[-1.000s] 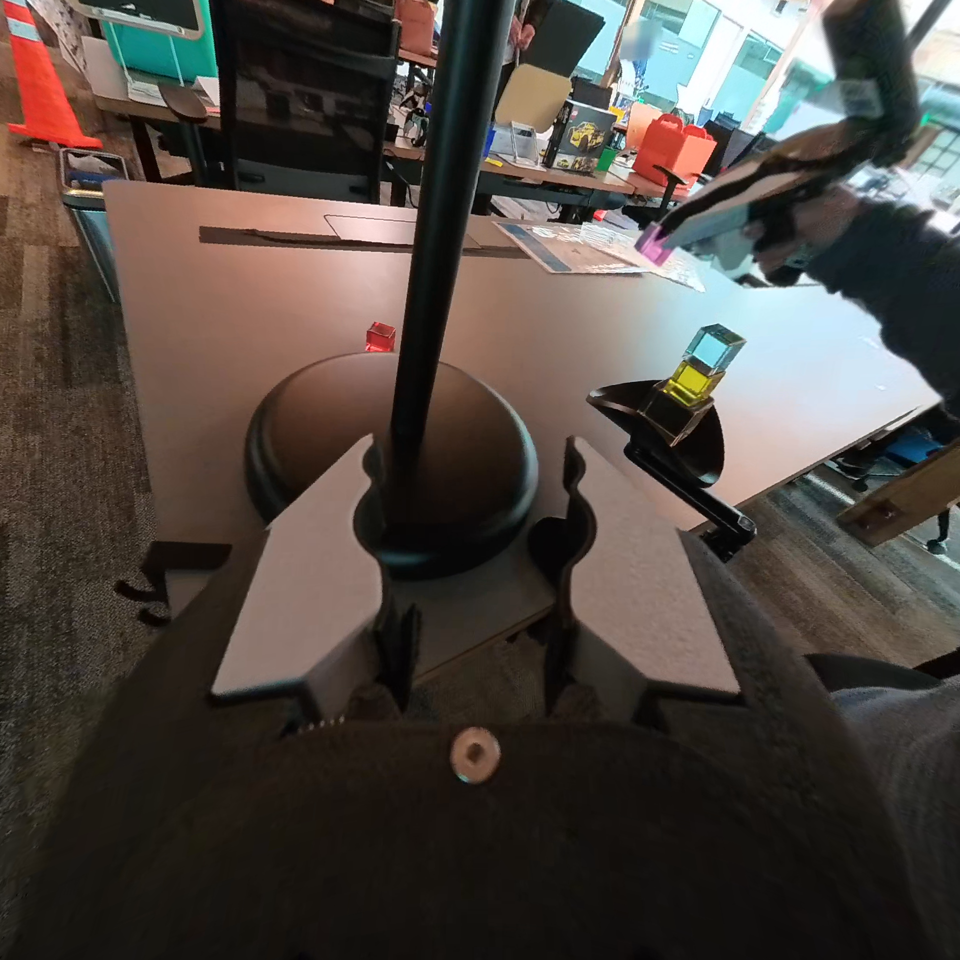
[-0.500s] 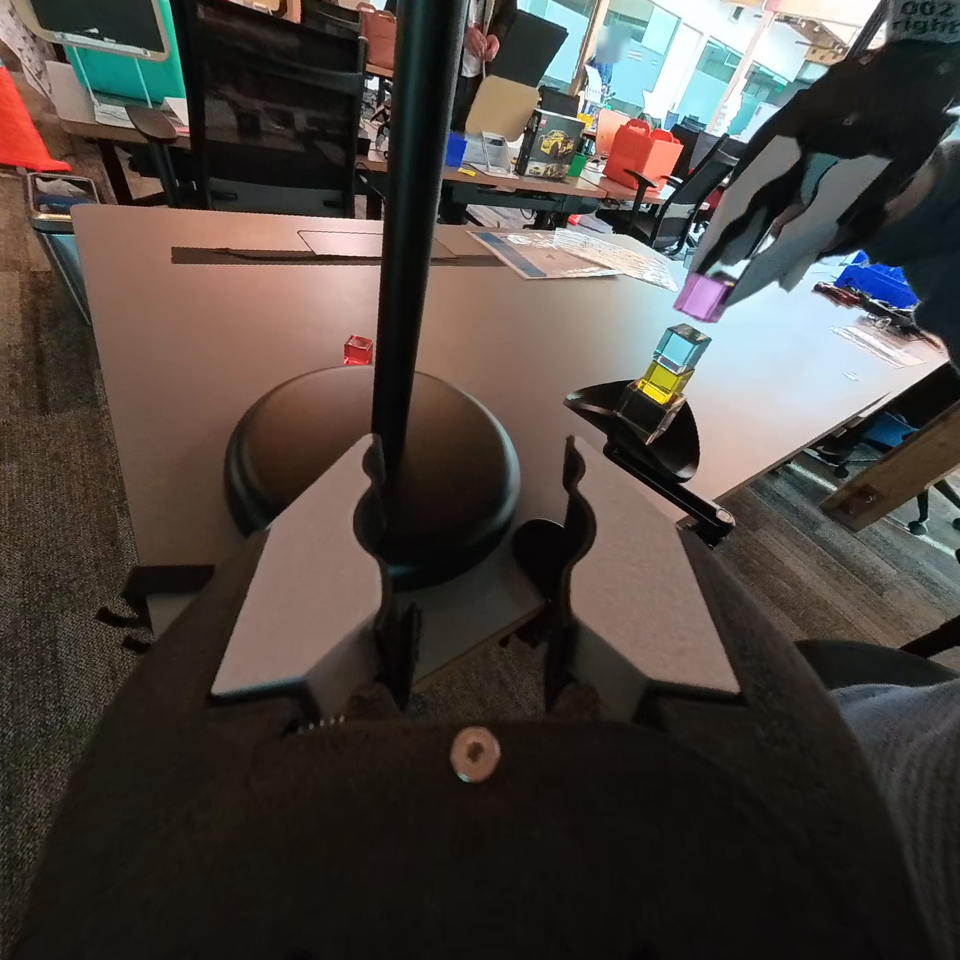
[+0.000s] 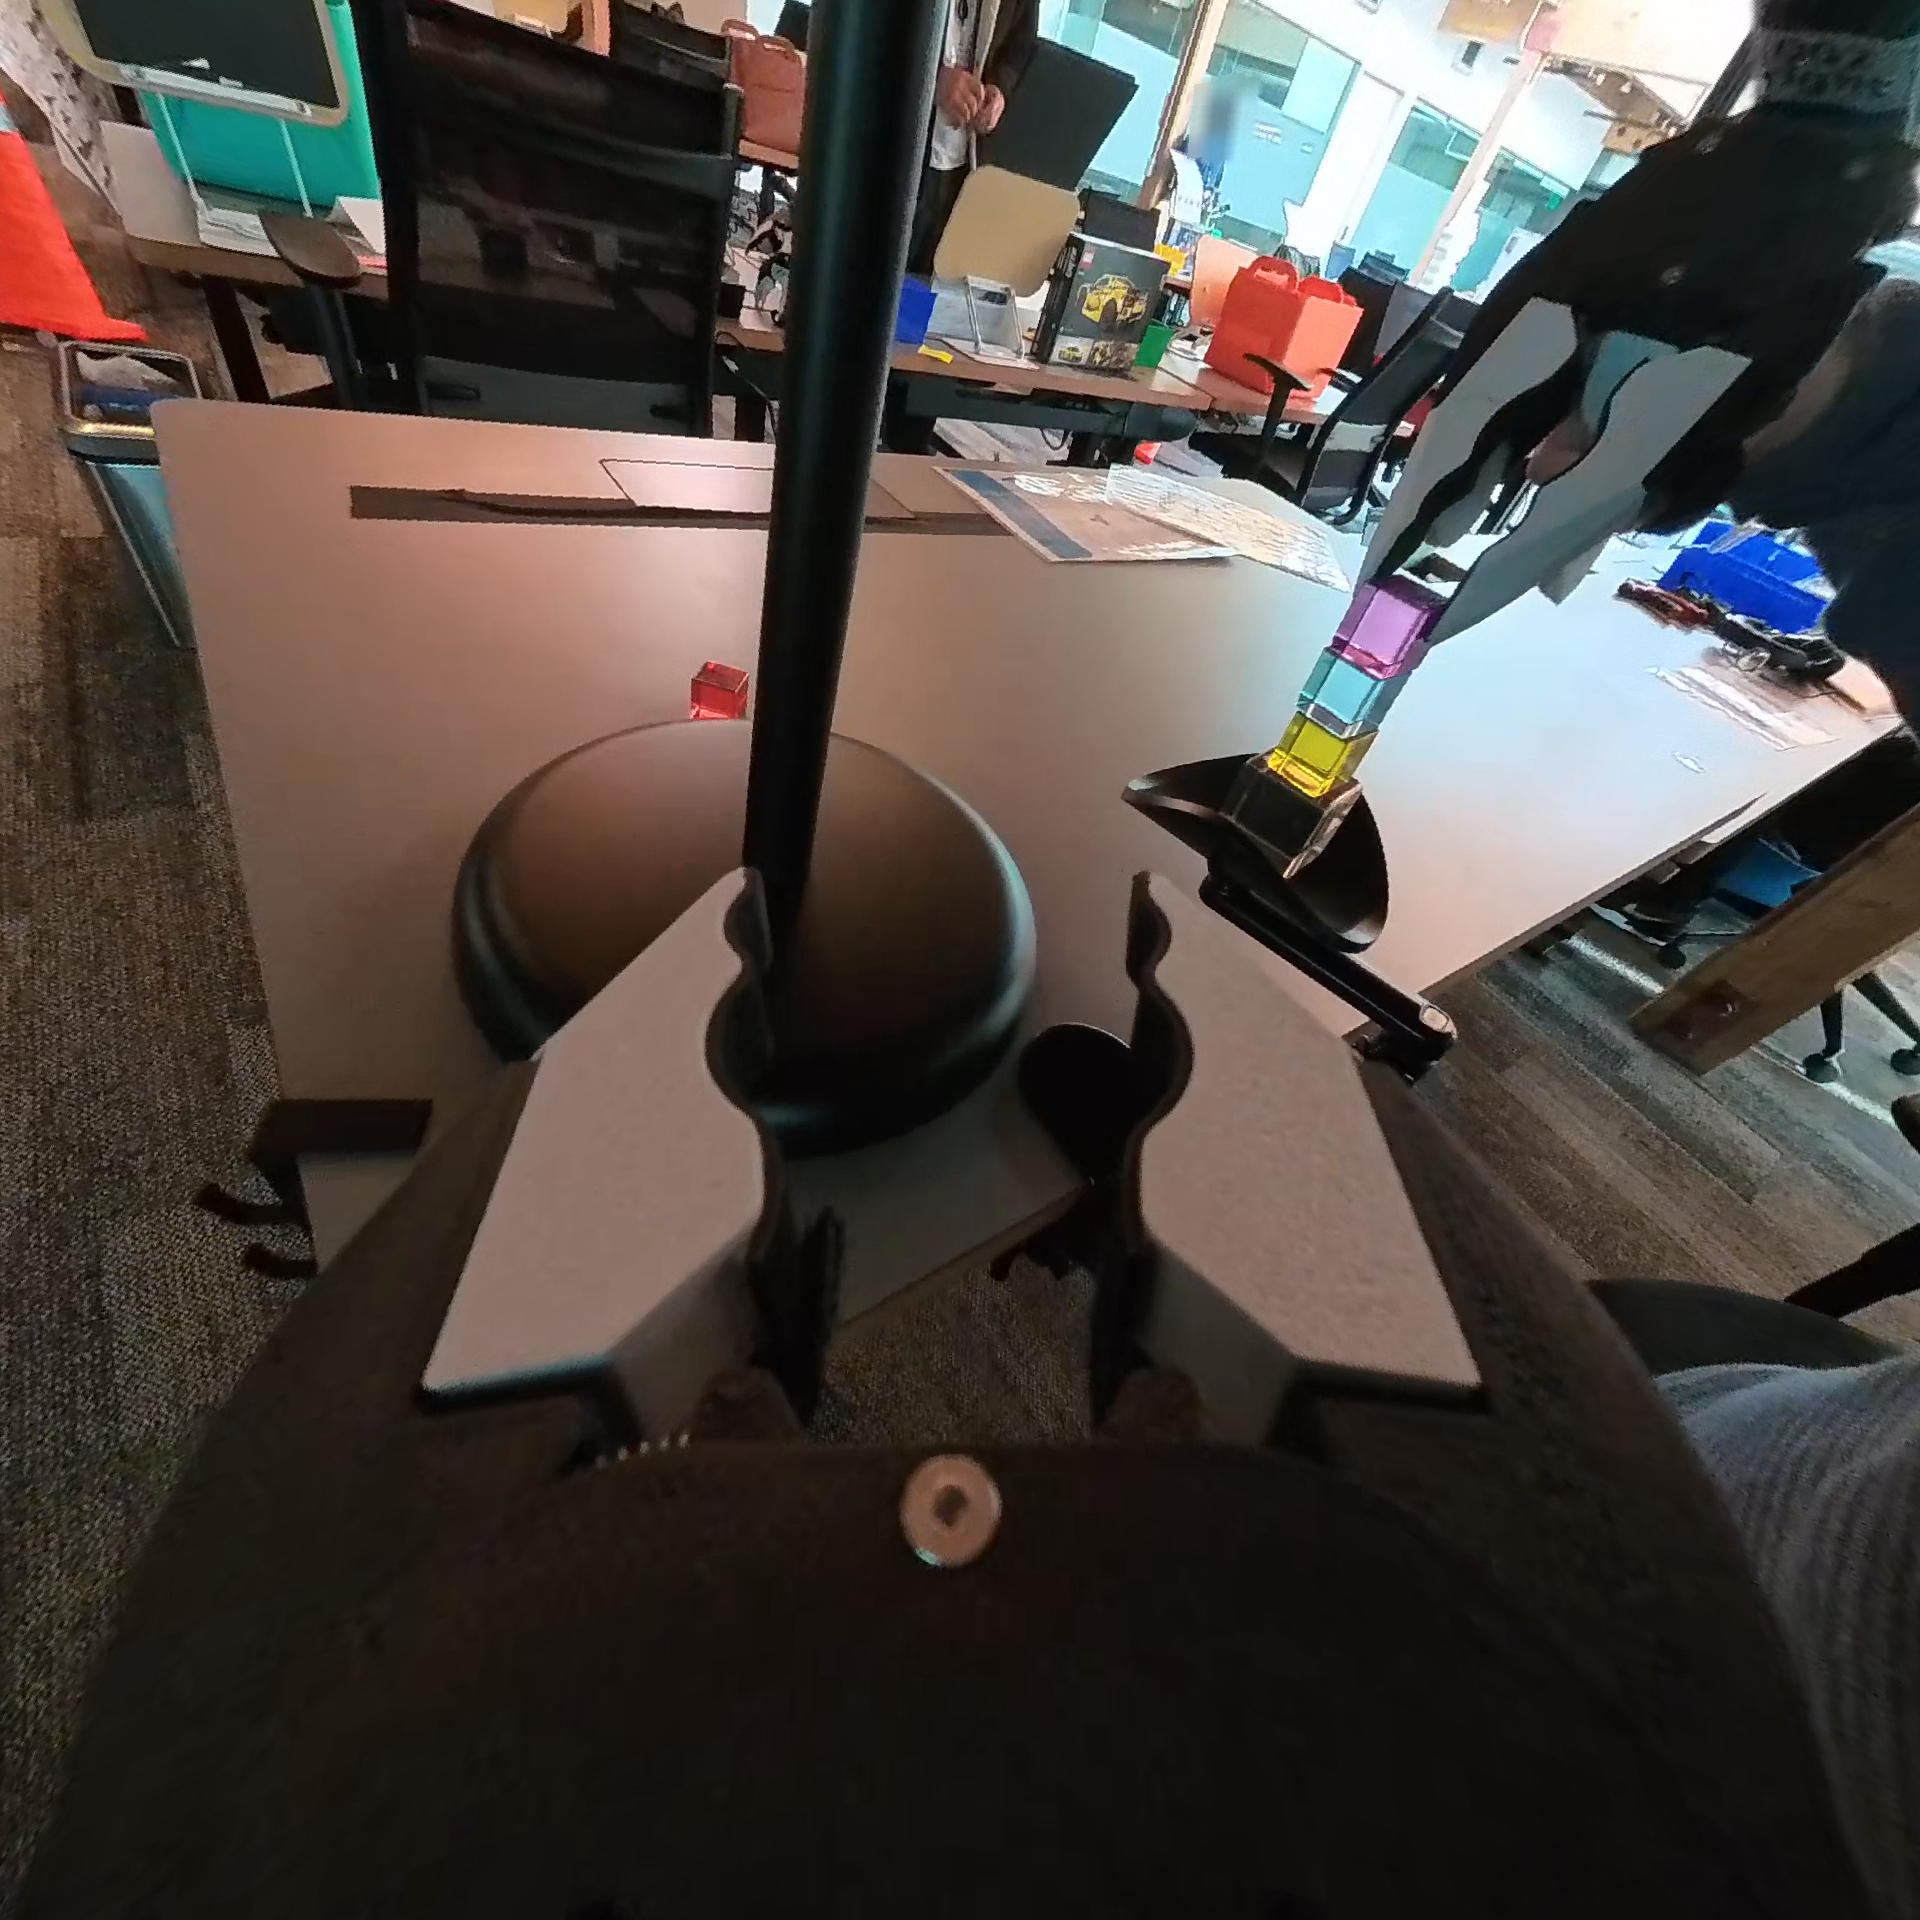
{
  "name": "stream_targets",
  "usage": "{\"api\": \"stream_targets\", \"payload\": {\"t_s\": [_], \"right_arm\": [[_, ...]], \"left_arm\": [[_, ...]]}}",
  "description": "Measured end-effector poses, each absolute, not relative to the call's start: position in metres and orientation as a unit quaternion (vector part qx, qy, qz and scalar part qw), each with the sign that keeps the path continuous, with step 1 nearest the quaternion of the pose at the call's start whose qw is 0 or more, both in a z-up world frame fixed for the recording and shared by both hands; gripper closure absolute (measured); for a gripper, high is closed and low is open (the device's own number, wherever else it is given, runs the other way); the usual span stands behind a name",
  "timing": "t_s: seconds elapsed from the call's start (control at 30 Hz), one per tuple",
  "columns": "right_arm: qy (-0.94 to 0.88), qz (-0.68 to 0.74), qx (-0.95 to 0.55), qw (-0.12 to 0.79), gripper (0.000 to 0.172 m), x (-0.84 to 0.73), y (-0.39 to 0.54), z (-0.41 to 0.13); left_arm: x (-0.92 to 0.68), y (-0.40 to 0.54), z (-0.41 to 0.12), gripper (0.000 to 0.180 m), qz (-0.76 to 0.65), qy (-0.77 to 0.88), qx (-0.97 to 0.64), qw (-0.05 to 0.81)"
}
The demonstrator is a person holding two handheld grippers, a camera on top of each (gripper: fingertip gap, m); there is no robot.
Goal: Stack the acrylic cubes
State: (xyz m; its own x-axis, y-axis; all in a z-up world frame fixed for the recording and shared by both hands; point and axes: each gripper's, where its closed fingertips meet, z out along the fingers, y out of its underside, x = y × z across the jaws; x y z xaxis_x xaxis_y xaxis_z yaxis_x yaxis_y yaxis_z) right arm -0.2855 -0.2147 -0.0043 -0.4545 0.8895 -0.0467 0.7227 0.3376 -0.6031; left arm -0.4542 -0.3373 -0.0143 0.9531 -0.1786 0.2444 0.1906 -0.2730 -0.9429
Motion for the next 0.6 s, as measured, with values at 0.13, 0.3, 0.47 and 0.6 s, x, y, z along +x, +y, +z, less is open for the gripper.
{"api": "stream_targets", "payload": {"t_s": [0.13,0.3,0.47,0.6], "right_arm": [[-0.790,0.293,-0.515,0.158,0.117,-0.285,-0.215,0.000],[-0.715,0.344,-0.544,0.272,0.103,-0.283,-0.206,0.034],[-0.571,0.322,-0.594,0.466,0.105,-0.254,-0.183,0.048],[-0.449,0.338,-0.603,0.566,0.117,-0.220,-0.199,0.053]], "left_arm": [[-0.455,-0.337,-0.015,0.110,-0.155,-0.003,-0.782,0.604],[-0.466,-0.329,-0.025,0.111,-0.142,-0.010,-0.784,0.604],[-0.507,-0.293,-0.024,0.121,-0.134,-0.056,-0.768,0.623],[-0.544,-0.228,-0.023,0.134,-0.116,-0.040,-0.769,0.627]]}}
